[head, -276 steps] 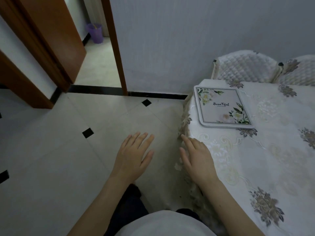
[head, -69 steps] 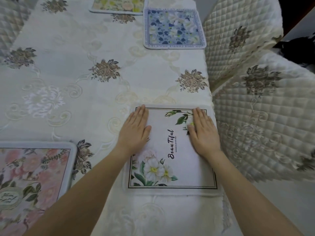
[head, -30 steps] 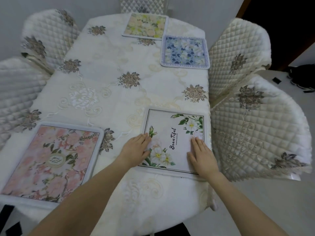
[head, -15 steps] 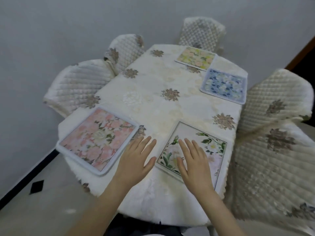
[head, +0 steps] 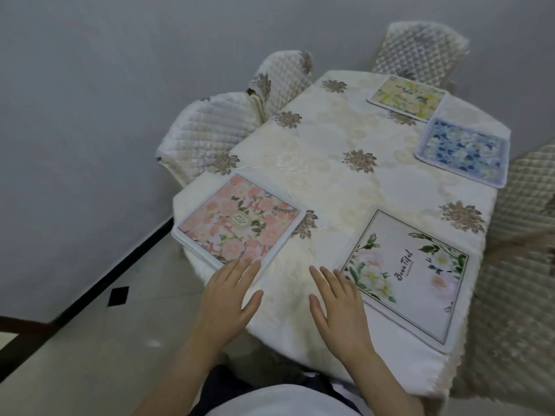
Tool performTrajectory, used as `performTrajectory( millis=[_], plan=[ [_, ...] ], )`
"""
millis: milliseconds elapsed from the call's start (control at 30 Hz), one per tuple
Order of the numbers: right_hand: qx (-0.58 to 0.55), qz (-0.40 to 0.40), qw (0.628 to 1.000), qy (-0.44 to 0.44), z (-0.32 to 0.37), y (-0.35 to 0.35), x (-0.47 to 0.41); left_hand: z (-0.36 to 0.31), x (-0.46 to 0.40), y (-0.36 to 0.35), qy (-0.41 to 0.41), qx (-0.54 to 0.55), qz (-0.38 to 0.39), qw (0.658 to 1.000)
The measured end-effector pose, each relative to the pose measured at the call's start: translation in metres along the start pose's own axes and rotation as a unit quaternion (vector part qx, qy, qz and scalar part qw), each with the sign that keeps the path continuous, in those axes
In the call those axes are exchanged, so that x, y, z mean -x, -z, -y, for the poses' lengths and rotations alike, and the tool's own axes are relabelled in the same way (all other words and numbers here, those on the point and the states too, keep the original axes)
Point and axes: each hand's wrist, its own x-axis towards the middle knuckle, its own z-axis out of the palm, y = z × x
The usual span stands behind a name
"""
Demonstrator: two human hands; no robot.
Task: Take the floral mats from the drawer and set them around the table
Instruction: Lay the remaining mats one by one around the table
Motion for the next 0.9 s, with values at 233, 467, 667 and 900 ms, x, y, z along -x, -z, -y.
performTrajectory(
  millis=[233, 467, 667, 900],
  plan=[
    [-0.008, -0.016, 0.998, -0.059, 0.102, -0.04, -0.026, 0.104, -0.001, 0.035, -0.032, 0.013, -0.005, 0.999],
    [-0.027, -0.057, 0.993, -0.103, 0.178, -0.055, -0.055, 0.178, -0.015, 0.077, -0.038, 0.048, -0.006, 0.998],
    [-0.021, -0.061, 0.989, -0.133, 0.192, -0.056, -0.069, 0.193, -0.039, 0.082, -0.065, 0.064, 0.005, 0.996],
    [-0.053, -0.046, 0.986, -0.152, 0.172, -0.065, -0.098, 0.187, -0.081, 0.072, -0.078, 0.061, 0.037, 0.994]
  ],
)
